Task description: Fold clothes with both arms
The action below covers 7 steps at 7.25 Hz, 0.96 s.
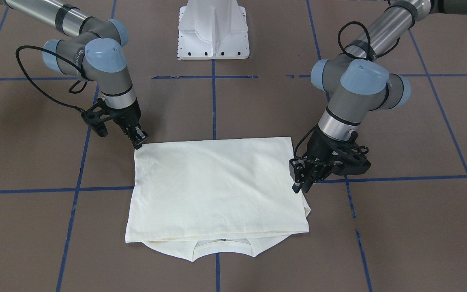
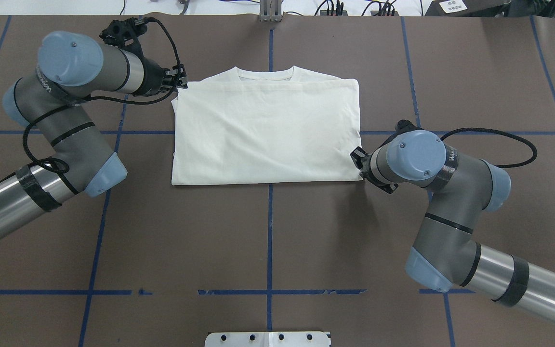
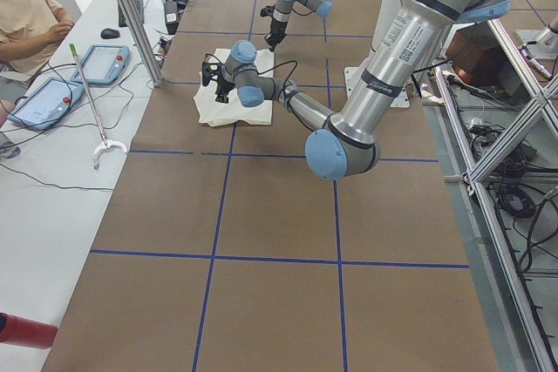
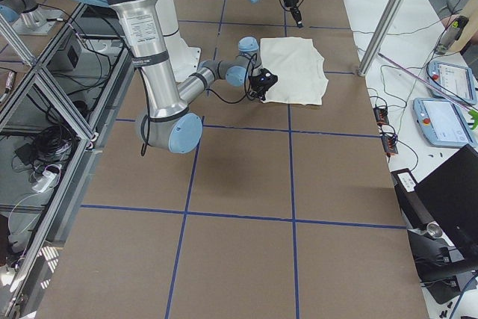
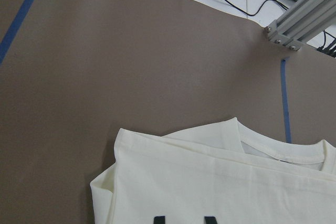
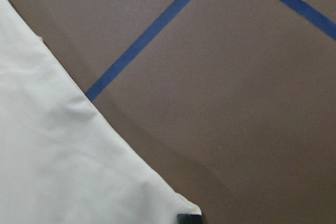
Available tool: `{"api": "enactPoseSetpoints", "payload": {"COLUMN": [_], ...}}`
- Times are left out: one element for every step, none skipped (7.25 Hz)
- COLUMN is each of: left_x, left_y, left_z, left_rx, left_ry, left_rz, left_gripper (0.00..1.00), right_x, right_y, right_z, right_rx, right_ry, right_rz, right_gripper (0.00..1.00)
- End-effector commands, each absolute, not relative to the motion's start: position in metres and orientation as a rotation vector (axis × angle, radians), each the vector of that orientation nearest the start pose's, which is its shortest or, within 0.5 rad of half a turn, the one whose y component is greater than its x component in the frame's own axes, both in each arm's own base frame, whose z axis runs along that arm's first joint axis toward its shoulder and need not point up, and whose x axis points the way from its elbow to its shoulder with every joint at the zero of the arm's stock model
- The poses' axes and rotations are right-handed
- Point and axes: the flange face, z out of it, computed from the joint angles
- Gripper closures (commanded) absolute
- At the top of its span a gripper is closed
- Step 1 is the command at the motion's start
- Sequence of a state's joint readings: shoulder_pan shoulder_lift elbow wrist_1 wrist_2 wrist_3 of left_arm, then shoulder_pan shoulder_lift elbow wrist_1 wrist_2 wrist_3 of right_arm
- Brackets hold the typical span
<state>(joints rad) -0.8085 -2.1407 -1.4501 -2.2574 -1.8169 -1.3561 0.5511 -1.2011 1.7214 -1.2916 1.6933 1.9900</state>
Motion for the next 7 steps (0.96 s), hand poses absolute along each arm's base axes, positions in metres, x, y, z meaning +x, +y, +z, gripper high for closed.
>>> {"api": "enactPoseSetpoints", "payload": {"left_x": [0.412,0.41,0.41,0.408,0.402,0.398,0.4], "left_y": [-0.59,-0.589,-0.588,-0.586,-0.58,-0.575,-0.565], "left_z": [0.299,0.296,0.296,0.294,0.289,0.285,0.288], "left_rx": [0.365,0.368,0.369,0.37,0.378,0.383,0.35], "left_ry": [1.101,1.107,1.108,1.114,1.127,1.138,1.152], "left_rz": [-0.388,-0.387,-0.387,-0.386,-0.382,-0.379,-0.407], "left_gripper": [0.63,0.63,0.63,0.63,0.62,0.61,0.61], "right_x": [-0.47,-0.453,-0.434,-0.431,-0.429,-0.418,-0.407], "right_y": [-0.433,-0.423,-0.399,-0.375,-0.352,-0.319,-0.274], "right_z": [0.359,0.357,0.364,0.358,0.35,0.347,0.341], "right_rx": [-0.067,-0.064,-0.075,-0.085,-0.1,-0.124,-0.167], "right_ry": [-0.841,-0.857,-0.86,-0.875,-0.895,-0.905,-0.914], "right_rz": [0.866,0.864,0.845,0.812,0.784,0.739,0.669], "right_gripper": [1.0,1.0,1.0,1.0,1.0,1.0,1.0]}}
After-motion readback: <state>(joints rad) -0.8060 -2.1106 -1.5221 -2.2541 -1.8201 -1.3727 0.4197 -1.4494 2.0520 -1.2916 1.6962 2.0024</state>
